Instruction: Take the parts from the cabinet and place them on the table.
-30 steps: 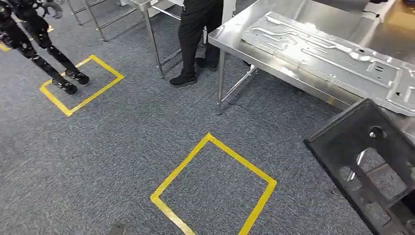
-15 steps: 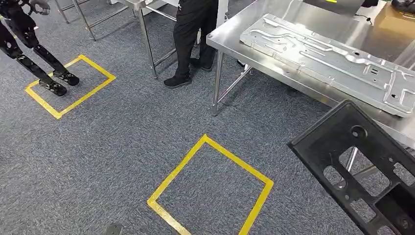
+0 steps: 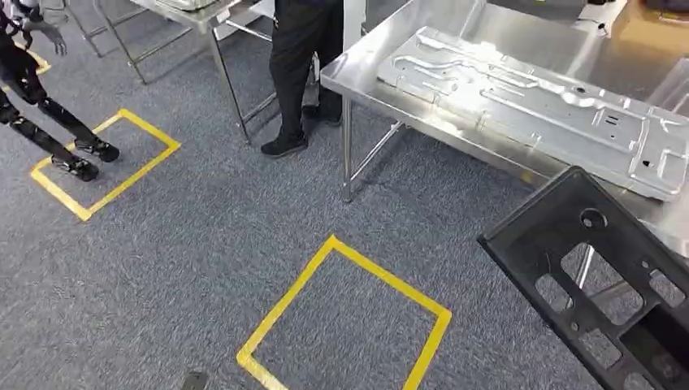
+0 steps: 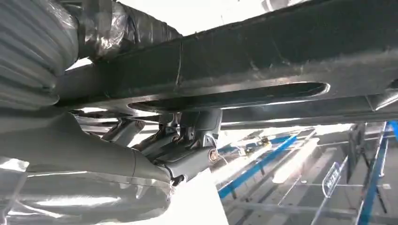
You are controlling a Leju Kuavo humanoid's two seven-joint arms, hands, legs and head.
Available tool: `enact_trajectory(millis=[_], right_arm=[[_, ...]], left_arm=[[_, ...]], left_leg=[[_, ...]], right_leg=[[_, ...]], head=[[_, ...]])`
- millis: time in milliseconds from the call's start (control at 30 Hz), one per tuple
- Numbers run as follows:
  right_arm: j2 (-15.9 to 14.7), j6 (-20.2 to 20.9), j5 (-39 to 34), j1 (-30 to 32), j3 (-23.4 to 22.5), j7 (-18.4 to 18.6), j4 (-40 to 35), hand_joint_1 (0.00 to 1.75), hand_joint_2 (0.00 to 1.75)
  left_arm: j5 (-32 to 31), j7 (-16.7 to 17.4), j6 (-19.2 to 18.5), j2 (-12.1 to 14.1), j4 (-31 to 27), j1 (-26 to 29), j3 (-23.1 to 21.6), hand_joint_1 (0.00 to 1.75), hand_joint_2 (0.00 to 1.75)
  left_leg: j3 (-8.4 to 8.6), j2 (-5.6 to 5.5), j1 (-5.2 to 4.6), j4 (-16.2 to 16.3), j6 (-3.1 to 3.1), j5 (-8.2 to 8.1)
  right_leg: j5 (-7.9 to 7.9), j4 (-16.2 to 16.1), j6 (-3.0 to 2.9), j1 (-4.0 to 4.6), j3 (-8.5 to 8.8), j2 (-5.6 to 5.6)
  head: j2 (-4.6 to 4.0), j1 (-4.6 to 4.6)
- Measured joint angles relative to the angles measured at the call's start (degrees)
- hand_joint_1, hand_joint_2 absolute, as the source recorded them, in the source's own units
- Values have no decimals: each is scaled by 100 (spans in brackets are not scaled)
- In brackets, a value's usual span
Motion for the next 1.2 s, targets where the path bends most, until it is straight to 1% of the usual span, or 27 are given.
enact_trajectory(millis=[67, 100, 133, 167, 233, 300, 333, 367, 433, 467, 500, 533, 600, 633, 667, 733, 767, 833, 867, 900, 967, 1000, 1033, 1067, 1133, 1167, 1200], right_arm=[[0, 11, -4, -1, 2, 0, 0, 175, 175], [0, 13, -11, -2, 2, -2, 0, 175, 175], [0, 15, -13, -13, 2, -2, 2, 175, 175], [0, 17, -13, -17, 4, -9, 2, 175, 175], [0, 22, -15, -14, 5, -15, 7, 175, 175], [-2, 24, -22, -29, 4, -15, 6, 175, 175], [-2, 24, -24, -33, 5, -17, 4, 175, 175], [-4, 24, -33, -46, 5, -22, 2, 175, 175], [-4, 42, -55, -52, 5, -24, 7, 175, 175], [-4, 87, -91, -71, 0, -50, 7, 175, 175], [-4, 142, -144, -109, -22, -83, 7, 175, 175], [-4, 225, -240, -159, -80, -163, 9, 175, 175], [-7, 400, -466, -304, -282, -387, 13, 175, 175], [-7, 483, -586, -389, -449, -510, 24, 175, 175], [-7, 615, -737, -500, -617, -665, 46, 175, 175], [-11, 952, -1048, -811, -1089, -1046, 83, 175, 175], [-18, 1124, -1163, -1009, -1330, -1181, 116, 175, 175], [-57, 1474, -1281, -1342, -1804, -1399, 184, 175, 175], [-101, 1633, -1327, -1482, -2038, -1482, 238, 175, 175], [-153, 1758, -1342, -1645, -2223, -1530, 309, 175, 175], [-253, 1912, -1316, -1934, -2519, -1582, 450, 175, 175], [-319, 1985, -1281, -2072, -2671, -1576, 514, 175, 175], [-370, 2033, -1259, -2165, -2767, -1558, 562, 175, 175], [-452, 2098, -1224, -2263, -2861, -1522, 640, 175, 175], [-676, 2214, -1180, -2484, -2942, -1370, 831, 175, 175], [-750, 2251, -1180, -2576, -2957, -1305, 892, 175, 175], [-859, 2278, -1180, -2631, -2959, -1210, 966, 175, 175]], left_arm=[[-4, 7, 0, 11, 0, 1, 2, 0, 175], [-6, 13, -2, 15, 0, 6, 2, 0, 175], [-11, 22, -6, 24, 2, 22, 4, 0, 175], [-15, 24, -13, 26, 2, 8, 7, 0, 175], [-22, 31, -11, 26, 2, 20, 7, 0, 175], [-24, 31, -11, 22, 2, 25, 11, 0, 175], [-24, 31, -11, 24, 2, 22, 17, 0, 175], [-24, 31, -11, 24, 2, 12, 37, 0, 175], [-44, 28, -11, 24, 2, 6, 55, 0, 175], [-65, 26, -13, 24, 2, 7, 63, 0, 175], [-79, 22, -13, 24, 2, 17, 72, 0, 175], [-118, 22, -20, 22, 2, 31, 79, 0, 175], [-177, 22, -33, 22, 2, 28, 79, 0, 175], [-212, 22, -44, 22, 2, 34, 81, 0, 175], [-249, 20, -59, 22, 2, 21, 85, 0, 175], [-337, 20, -98, 24, 2, -6, 92, 0, 175], [-380, 11, -111, 24, 2, -18, 94, 0, 175], [-435, -9, -131, 26, 2, -51, 94, 0, 175], [-463, -18, -151, 22, 2, -75, 94, 0, 175], [-496, -20, -168, 24, 2, -82, 94, 0, 175], [-535, -20, -179, 44, 2, -63, 96, 0, 175], [-548, -15, -197, 48, 2, -44, 96, 0, 175], [-564, -15, -201, 57, 2, -37, 96, 0, 175], [-592, -13, -207, 66, 2, -35, 98, 0, 175], [-625, -4, -221, 79, 2, -31, 98, 0, 175], [-632, 11, -223, 90, 2, -34, 98, 0, 175], [-664, 13, -227, 94, 2, -52, 98, 0, 175]], left_leg=[[123, 0, -1, -720, 34, 593], [210, -1, -5, -1181, 61, 1024], [157, -6, -30, -1207, 90, 1137], [183, -15, -64, -1296, 111, 1040], [203, -20, -65, -1350, 184, 1119], [363, -21, -21, -1469, 254, 1125], [437, -22, -15, -1517, 287, 1109], [477, -22, -12, -1540, 308, 1094], [551, -24, -13, -1560, 314, 1021], [605, -26, -12, -1560, 308, 971], [675, -28, -11, -1561, 298, 918], [758, -28, -10, -1562, 288, 859], [901, -23, -11, -1569, 259, 744], [956, -19, -10, -1572, 242, 697], [992, -32, -16, -1576, 190, 660], [1084, -11, -6, -1533, 106, 643], [1120, -8, -10, -1542, 67, 670], [1031, -20, 8, -1246, 74, 617], [827, -21, 2, -886, 65, 555], [512, -21, 8, -418, 52, 355], [61, -22, 5, 111, 25, 8], [-51, -22, 3, 99, 30, 14], [-36, -22, 3, -132, 42, 191], [50, -21, 1, -507, 64, 478], [201, -12, -22, -1318, 122, 1259], [172, -11, -80, -1315, 124, 1082], [216, -14, -80, -1337, 170, 1093]], right_leg=[[-125, 0, 26, -2, 183, 13], [-203, 0, 50, -1, 271, 11], [-256, 17, 86, 10, 327, 12], [-279, 12, 130, 0, 280, 31], [-252, 13, 202, 7, 314, 25], [-247, 136, 241, -7, 320, 0], [-253, 455, 275, -9, 166, -25], [-351, 832, 303, -19, -81, -27], [-750, 1497, 346, -49, -605, -31], [-876, 1624, 374, -59, -777, -35], [-829, 1547, 389, -70, -847, -45], [-618, 1282, 388, -82, -815, -54], [125, 431, 343, -82, -598, -64], [418, 233, 297, -67, -556, -80], [206, 199, 272, -4, -600, -107], [295, 151, 177, 22, -538, -64], [271, 123, 128, 11, -478, -59], [272, 22, 65, -24, -281, -65], [249, 5, 31, -25, -242, -66], [213, 4, 9, -18, -223, -65], [140, 4, 3, -8, -161, -38], [87, 5, 17, -7, -94, -14], [31, 4, 30, -6, -15, -10], [-26, 5, 40, -6, 69, -9], [-144, 2, 80, -9, 192, -9], [-174, -2, 121, -7, 223, 6], [-205, -3, 171, -4, 191, 8]], head=[[0, -2], [0, -2], [0, 4], [0, -9], [0, -9], [0, -7], [0, 9], [0, 9], [0, 9], [0, 7], [0, 11], [0, 11], [0, 11], [0, 11], [0, 15], [0, 16], [0, 13], [0, 18], [0, 2], [0, 11], [0, 7], [0, 7], [0, 7], [0, 7], [0, 7], [0, 13], [0, 4]])
